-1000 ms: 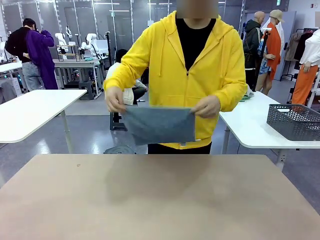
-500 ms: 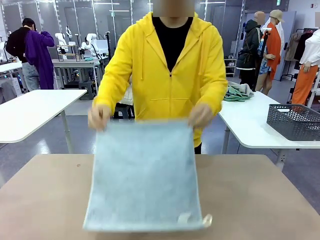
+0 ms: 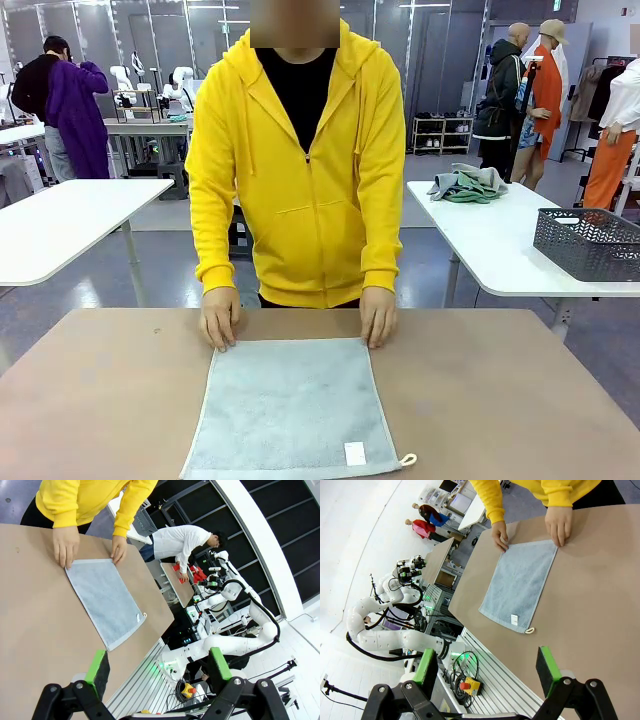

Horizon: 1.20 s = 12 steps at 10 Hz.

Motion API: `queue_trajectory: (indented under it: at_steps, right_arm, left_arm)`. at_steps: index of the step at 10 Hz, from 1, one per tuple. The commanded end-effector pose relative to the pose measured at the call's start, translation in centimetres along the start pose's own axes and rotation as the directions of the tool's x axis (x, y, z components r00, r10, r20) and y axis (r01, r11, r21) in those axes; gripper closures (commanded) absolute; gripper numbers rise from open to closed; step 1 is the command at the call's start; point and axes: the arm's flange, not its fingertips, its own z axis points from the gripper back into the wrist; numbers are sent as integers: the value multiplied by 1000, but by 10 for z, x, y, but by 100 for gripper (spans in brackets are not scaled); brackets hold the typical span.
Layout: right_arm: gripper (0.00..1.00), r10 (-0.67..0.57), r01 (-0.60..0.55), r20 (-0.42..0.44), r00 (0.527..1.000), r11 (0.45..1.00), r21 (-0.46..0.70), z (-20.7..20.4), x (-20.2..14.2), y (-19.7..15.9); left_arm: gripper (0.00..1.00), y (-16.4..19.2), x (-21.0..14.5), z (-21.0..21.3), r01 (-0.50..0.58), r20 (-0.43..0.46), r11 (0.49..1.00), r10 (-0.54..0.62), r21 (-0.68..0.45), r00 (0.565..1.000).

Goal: Fold the towels and place them in the basket.
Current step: When a person lays out a Towel with hook on the table, fold it in half twice.

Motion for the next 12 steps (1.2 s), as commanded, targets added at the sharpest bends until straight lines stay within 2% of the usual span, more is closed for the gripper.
queue_trajectory:
  at_steps: [1,12]
  right_arm:
    - [0,14,-14,2,1000,1000,4,1,0,0]
    - [0,14,-14,2,1000,1000,4,1,0,0]
  left_arm:
    - [0,0,0,1,5,0,1000,-5,-16,1000]
    - [0,0,0,1,5,0,1000,-5,-16,1000]
